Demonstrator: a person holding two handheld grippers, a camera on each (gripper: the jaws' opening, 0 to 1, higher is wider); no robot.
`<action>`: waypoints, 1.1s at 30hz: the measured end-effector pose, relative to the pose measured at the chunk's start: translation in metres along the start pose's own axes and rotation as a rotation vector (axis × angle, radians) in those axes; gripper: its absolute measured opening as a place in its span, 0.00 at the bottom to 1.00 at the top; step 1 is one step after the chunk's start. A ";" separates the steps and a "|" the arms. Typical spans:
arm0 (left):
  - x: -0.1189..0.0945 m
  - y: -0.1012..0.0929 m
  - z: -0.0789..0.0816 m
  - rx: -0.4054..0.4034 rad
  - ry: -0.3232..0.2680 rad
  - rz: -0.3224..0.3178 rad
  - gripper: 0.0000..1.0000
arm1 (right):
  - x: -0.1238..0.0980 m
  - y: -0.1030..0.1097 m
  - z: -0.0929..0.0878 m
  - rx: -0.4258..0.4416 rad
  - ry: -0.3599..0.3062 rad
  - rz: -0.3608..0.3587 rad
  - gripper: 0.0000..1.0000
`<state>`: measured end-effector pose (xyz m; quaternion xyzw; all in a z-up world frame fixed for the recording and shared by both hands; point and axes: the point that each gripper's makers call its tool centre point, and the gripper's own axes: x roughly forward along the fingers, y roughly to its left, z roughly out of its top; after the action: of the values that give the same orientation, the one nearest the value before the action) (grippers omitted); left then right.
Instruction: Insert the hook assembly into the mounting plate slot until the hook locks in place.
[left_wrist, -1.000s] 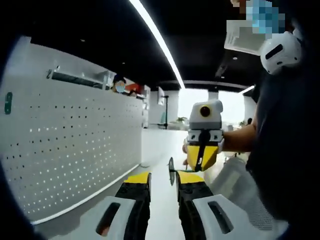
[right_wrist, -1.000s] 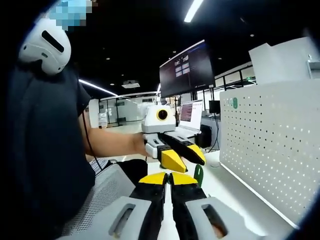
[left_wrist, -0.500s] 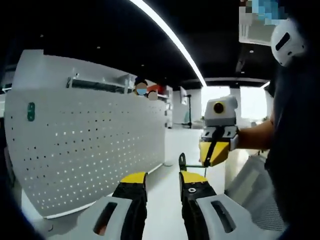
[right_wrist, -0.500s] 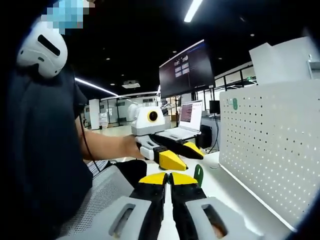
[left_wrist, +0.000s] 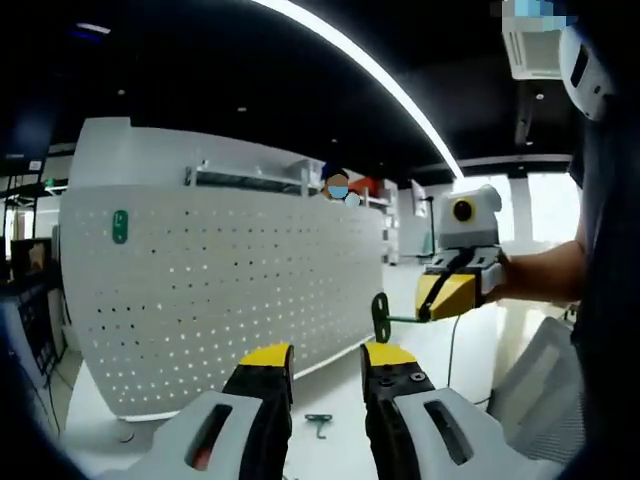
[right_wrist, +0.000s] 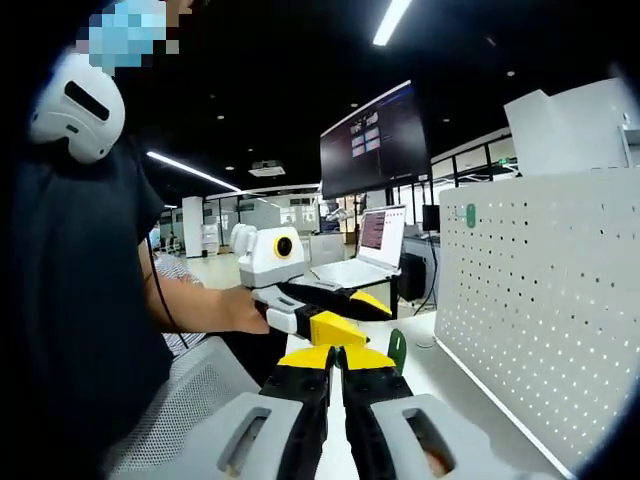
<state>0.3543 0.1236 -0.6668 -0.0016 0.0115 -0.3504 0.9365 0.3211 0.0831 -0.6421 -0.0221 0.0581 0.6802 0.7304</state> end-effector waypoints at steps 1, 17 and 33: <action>0.000 0.000 -0.002 0.001 0.001 0.016 0.28 | 0.001 -0.004 0.004 -0.006 -0.002 0.001 0.02; -0.005 0.009 -0.017 0.004 0.029 0.093 0.27 | 0.040 -0.058 0.054 -0.086 -0.013 0.013 0.02; -0.003 0.003 -0.020 0.025 0.044 0.076 0.27 | 0.094 -0.107 0.102 -0.120 -0.049 0.001 0.02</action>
<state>0.3537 0.1282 -0.6873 0.0183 0.0279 -0.3145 0.9487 0.4401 0.1797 -0.5569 -0.0490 -0.0006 0.6831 0.7287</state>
